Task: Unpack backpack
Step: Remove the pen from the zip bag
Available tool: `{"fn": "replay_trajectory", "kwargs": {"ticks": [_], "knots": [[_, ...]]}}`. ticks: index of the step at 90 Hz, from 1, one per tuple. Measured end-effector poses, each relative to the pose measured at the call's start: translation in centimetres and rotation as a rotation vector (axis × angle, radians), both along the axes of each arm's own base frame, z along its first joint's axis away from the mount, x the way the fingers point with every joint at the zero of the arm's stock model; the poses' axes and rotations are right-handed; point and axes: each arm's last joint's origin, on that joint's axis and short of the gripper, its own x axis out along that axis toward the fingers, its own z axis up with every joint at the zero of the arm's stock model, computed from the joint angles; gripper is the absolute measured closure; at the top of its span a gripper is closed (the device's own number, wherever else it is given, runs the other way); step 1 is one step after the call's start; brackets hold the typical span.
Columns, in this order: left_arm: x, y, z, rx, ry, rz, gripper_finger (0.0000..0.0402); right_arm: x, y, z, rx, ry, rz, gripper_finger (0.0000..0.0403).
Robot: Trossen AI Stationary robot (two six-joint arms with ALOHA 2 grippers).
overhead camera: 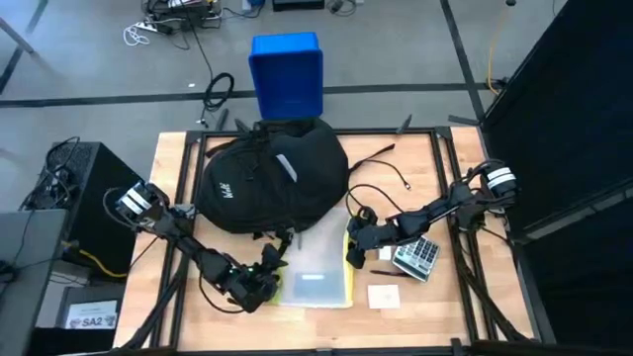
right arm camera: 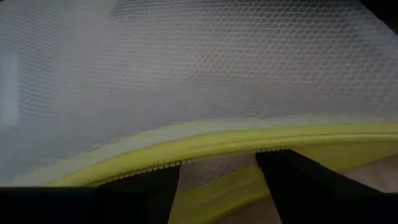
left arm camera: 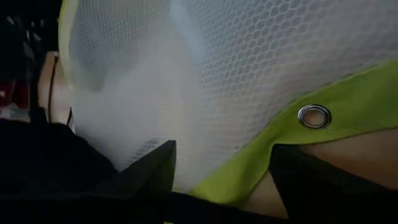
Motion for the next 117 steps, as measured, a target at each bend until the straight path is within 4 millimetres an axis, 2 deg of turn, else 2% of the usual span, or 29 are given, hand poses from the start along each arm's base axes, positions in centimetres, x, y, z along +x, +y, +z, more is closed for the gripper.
{"fn": "replay_trajectory", "kwargs": {"ticks": [19,34,45,64,68,85,102,117], "knots": [[0.8,0.6,0.1,-0.03,-0.02,0.026,0.0172,0.0,0.0,0.0,0.001,-0.001,0.0,0.0195],[1.4,1.2,0.2,-0.048,-0.028,0.047,0.02,0.0,0.0,0.0,0.001,-0.002,-0.001,0.0204],[1.6,1.6,0.1,-0.057,-0.008,0.039,0.0246,0.0,0.0,0.0,0.001,-0.003,-0.001,0.021],[2.0,2.1,0.1,-0.11,-0.003,0.054,0.0372,0.0,0.0,0.0,0.001,-0.003,0.0,0.0212],[2.1,2.1,0.2,-0.107,-0.01,0.046,0.0389,0.0,0.0,0.0,0.001,-0.003,0.0,0.021],[3.1,1.5,1.4,-0.031,-0.047,-0.021,0.04,0.1,0.5,0.1,0.048,-0.014,0.052,0.0201],[5.1,0.2,4.3,-0.035,-0.108,-0.053,0.0402,0.3,2.2,0.8,0.126,-0.085,0.191,0.0197],[5.9,-1.3,6.8,-0.008,-0.082,-0.092,0.0402,0.1,3.6,1.1,0.145,-0.12,0.257,0.0207]]}}
